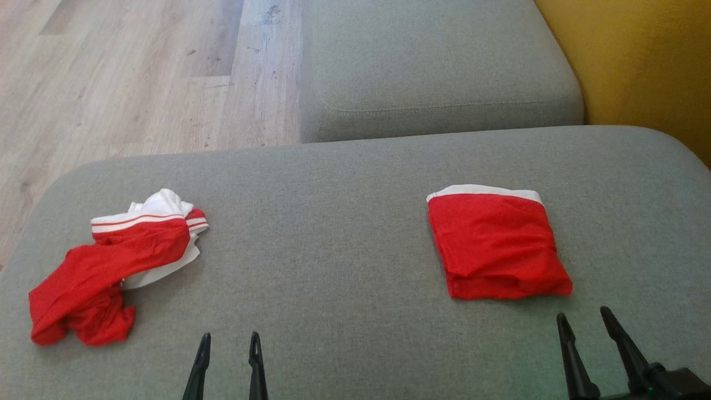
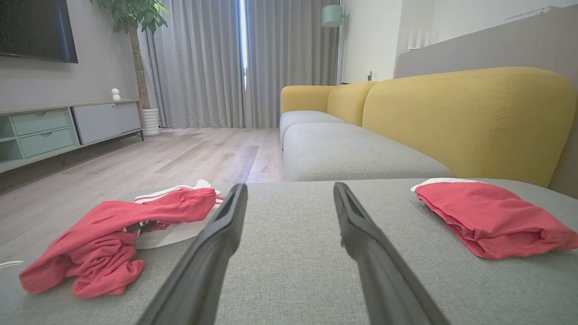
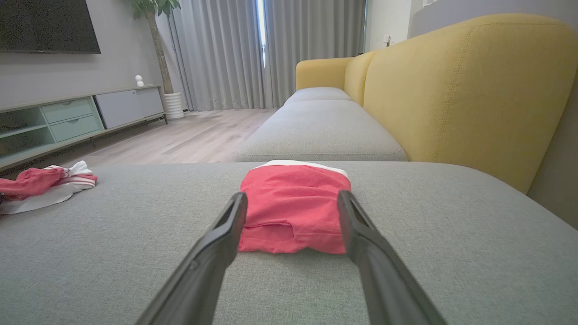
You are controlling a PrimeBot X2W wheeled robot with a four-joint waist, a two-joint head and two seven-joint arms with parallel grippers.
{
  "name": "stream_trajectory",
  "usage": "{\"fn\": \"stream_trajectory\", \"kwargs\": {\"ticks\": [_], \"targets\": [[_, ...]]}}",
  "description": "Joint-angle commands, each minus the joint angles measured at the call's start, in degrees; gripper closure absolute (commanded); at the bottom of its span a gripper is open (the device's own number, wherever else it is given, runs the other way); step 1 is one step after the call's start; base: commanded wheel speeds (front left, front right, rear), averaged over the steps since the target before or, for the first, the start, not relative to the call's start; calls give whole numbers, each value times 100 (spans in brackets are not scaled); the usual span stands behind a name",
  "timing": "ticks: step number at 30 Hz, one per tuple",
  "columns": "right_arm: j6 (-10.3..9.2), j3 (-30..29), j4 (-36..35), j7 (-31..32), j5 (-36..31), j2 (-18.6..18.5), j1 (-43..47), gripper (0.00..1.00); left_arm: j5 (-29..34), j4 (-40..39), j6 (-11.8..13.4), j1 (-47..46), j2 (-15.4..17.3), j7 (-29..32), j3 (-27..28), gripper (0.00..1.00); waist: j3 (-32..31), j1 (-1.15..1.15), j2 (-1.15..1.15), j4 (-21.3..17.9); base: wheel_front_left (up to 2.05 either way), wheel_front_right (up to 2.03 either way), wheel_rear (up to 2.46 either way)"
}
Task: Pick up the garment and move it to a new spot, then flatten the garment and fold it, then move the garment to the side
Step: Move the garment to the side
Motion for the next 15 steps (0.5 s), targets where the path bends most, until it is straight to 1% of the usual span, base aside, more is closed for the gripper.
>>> {"fn": "stream_trajectory", "kwargs": {"ticks": [1,15], "targets": [[-5,127,-148,-62,-50,-189,-314,0,20,-188,2,-274,-52,-30,184,0,-3,0,0,1,0,0,0],[-5,222,-106,-62,-98,-242,-308,0,-17,-167,-28,-255,-52,-30,156,0,18,0,0,-35,0,0,0]]}}
